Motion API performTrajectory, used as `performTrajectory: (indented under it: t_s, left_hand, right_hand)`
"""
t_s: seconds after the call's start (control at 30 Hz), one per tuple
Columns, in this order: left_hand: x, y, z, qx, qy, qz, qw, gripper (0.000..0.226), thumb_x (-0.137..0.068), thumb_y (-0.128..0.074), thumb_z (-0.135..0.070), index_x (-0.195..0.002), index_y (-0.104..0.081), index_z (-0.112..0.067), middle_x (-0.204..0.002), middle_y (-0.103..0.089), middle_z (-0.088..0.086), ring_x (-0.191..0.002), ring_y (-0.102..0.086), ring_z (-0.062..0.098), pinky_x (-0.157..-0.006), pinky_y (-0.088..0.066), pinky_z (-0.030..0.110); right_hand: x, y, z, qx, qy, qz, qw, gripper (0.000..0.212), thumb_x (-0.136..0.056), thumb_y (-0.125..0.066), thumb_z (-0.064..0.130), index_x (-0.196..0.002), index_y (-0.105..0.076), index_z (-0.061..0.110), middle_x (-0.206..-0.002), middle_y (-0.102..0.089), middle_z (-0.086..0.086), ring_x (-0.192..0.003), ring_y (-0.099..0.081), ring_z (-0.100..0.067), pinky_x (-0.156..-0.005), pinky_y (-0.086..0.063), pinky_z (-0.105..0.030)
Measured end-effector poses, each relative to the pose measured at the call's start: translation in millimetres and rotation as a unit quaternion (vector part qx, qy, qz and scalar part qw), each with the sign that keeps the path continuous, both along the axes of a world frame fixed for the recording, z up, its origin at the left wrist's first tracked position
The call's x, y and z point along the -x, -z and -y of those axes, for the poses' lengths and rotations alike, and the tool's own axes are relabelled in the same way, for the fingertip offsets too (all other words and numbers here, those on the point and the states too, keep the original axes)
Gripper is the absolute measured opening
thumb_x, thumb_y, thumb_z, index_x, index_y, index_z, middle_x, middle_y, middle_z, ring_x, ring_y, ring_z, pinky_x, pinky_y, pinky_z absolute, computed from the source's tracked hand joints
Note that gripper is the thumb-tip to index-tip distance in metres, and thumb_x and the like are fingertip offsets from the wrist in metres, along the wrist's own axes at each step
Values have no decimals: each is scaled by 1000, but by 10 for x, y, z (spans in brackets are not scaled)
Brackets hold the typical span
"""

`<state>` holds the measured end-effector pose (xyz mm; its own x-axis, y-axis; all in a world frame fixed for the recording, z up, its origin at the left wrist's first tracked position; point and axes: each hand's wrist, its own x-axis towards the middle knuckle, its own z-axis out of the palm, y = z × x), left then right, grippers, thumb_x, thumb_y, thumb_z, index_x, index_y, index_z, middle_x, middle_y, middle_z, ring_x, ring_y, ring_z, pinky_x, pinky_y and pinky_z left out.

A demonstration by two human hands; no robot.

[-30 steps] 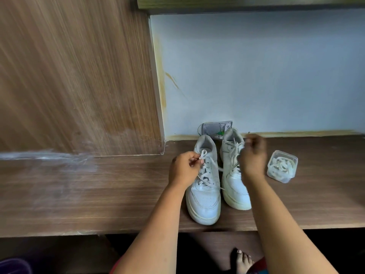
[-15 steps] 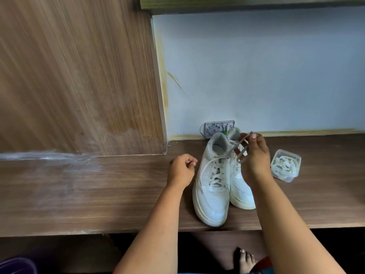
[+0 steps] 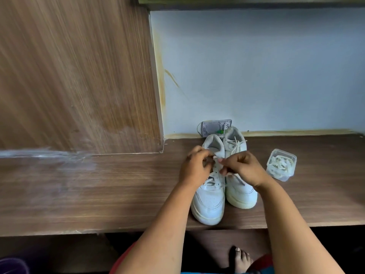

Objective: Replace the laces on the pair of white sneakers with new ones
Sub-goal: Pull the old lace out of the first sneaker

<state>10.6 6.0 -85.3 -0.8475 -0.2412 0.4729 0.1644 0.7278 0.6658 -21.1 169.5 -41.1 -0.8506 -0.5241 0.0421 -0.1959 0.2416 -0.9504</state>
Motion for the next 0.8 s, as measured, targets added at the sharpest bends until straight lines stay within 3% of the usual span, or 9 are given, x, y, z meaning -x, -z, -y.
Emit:
performTrajectory:
  t_s: [0.07,0.2,0.37,0.47,0.6,0.7,0.73,0.77,0.8]
  left_hand:
    - [13,-30,39,-63,-8,-11,998,5,-84,-69,-15,-87,-71,-19,-93,-60,-5,-78,-62,11,-71,-53,27]
    - [33,-70,52,-208,-14,-6,978,23,-83,-71,-13,-73,-63,-33,-86,-67,-1,-72,-61,9,-72,-53,29]
    - [34,-17,-25,-125,0,42,991,14,-79,-77,-23,-90,-70,-17,-88,-67,-3,-68,-62,6,-64,-51,17]
    - [15,-84,-59,-189,-39,53,980,12,-80,-75,-13,-87,-70,-21,-78,-67,-7,-66,-61,4,-65,-50,16]
    - [-22,-244,-6,-427,-7,71,901,21,-77,-72,0,-79,-66,-20,-74,-66,1,-67,-60,12,-65,-49,24]
    - [-137,-423,48,-610,76,128,779,12,-86,-53,-7,-83,-60,-16,-64,-54,-4,-50,-39,7,-51,-28,20]
    - [-179,-484,78,-630,93,134,759,12,-87,-49,-12,-83,-60,-15,-60,-50,-5,-48,-33,6,-51,-24,21]
    - [-207,-534,109,-615,95,132,772,13,-88,-48,-14,-82,-60,-14,-57,-51,-6,-46,-32,6,-50,-22,20]
    - [-232,-580,140,-562,74,124,814,12,-88,-51,-13,-81,-61,-13,-54,-54,-7,-44,-36,5,-49,-25,19]
  right_hand:
    - [17,69,20,-25,52,-47,997,24,-81,-75,31,-66,-70,13,-61,-64,1,-62,-60,-14,-65,-46,-30]
    - [69,161,141,78,139,-13,987,2,-89,-64,8,-90,-63,9,-82,-64,-6,-66,-71,-24,-61,-55,-29]
    - [40,260,247,-43,133,-123,982,13,-82,-70,5,-89,-70,16,-81,-68,5,-59,-62,-2,-58,-51,-16]
    - [43,296,278,-25,150,-139,979,9,-80,-77,14,-88,-72,16,-78,-69,8,-67,-64,-3,-64,-53,-18]
    - [38,331,309,-21,158,-151,976,12,-79,-78,16,-88,-71,20,-78,-70,9,-74,-67,-8,-70,-53,-24]
    - [13,384,365,-48,160,-199,966,20,-82,-74,21,-100,-69,27,-88,-68,8,-75,-65,-9,-69,-51,-25]
    - [19,410,389,-68,158,-226,959,22,-84,-71,22,-105,-69,29,-93,-66,7,-76,-65,-11,-70,-52,-28]
    - [20,432,413,-84,154,-251,952,23,-85,-69,23,-106,-68,30,-96,-64,6,-78,-65,-13,-70,-52,-30]
    - [24,447,436,-92,151,-266,948,21,-86,-67,25,-105,-69,30,-96,-63,5,-78,-66,-15,-69,-53,-32]
